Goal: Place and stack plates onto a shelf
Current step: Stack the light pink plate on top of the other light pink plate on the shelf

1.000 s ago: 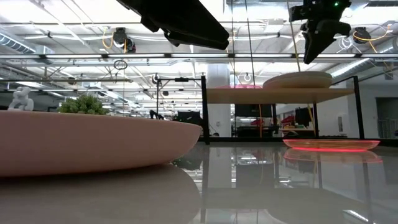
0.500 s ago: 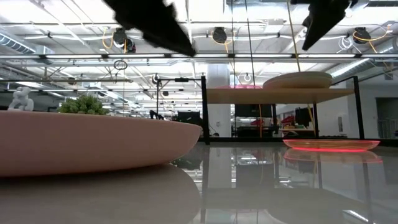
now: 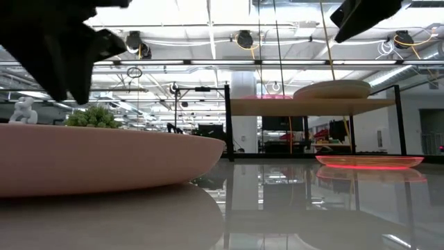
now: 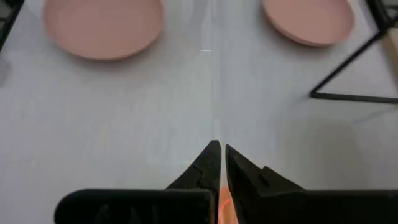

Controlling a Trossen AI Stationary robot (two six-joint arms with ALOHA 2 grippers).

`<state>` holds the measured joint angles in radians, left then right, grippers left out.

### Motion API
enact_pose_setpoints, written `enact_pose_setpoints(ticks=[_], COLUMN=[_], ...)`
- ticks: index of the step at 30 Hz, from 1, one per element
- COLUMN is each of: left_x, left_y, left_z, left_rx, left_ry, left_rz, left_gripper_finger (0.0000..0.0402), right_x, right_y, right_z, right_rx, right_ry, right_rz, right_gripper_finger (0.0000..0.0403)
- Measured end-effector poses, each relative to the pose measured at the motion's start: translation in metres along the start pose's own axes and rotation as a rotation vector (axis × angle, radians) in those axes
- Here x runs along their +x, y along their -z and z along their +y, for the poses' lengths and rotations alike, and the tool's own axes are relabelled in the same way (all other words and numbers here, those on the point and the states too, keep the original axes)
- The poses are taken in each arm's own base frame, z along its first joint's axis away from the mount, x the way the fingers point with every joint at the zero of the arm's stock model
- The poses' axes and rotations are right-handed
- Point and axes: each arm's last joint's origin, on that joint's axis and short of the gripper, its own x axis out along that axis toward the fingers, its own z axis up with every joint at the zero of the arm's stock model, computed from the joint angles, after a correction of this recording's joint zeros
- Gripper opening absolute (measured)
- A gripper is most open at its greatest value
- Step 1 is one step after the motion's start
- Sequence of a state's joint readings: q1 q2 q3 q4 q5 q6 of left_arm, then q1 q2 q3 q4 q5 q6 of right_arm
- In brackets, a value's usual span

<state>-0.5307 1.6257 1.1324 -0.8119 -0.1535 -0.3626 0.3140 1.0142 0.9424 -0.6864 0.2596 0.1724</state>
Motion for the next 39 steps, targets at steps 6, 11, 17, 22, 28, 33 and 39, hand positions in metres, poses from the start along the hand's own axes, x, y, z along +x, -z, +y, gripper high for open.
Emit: enact_pose_setpoints(ticks=[6,11,17,22,28,33,39], left_x=[-0.001,0.007,0.020,0.027,0.035,0.039,0.046], left_y=[0.018,0.034,0.052,0.059,0.067,0.068,0.071], left_z=[-0.002,-0.009,-0.009,-0.008,-0.007,-0.007,-0.007], left_rx=[-0.054,0.020,0.086,0.088,0.080,0.073,0.070], left_ry=[-0.031,0.030,0.035,0.052,0.078,0.096,0.135], left_rz=[0.165,0.249,0.319,0.337,0.353,0.343,0.320], left_gripper_finger=[0.0129,0.0129,0.0129,0.0129,0.0129,0.0129,0.0129], right_x=[0.002,0.000,-0.001,-0.001,-0.001,-0.001,-0.001], right_y=[0.005,0.006,0.007,0.007,0.006,0.006,0.006], right_z=[0.007,0.010,0.014,0.014,0.014,0.014,0.014], right_rx=[-0.030,-0.043,-0.059,-0.059,-0.066,-0.066,-0.066], right_ry=[-0.021,-0.035,-0.051,-0.052,-0.052,-0.052,-0.052], right_rz=[0.011,0.007,0.006,0.005,0.001,0.001,0.001], right_gripper_finger=[0.0008,0.0008,0.0008,0.0008,0.0008,0.0008,0.0008])
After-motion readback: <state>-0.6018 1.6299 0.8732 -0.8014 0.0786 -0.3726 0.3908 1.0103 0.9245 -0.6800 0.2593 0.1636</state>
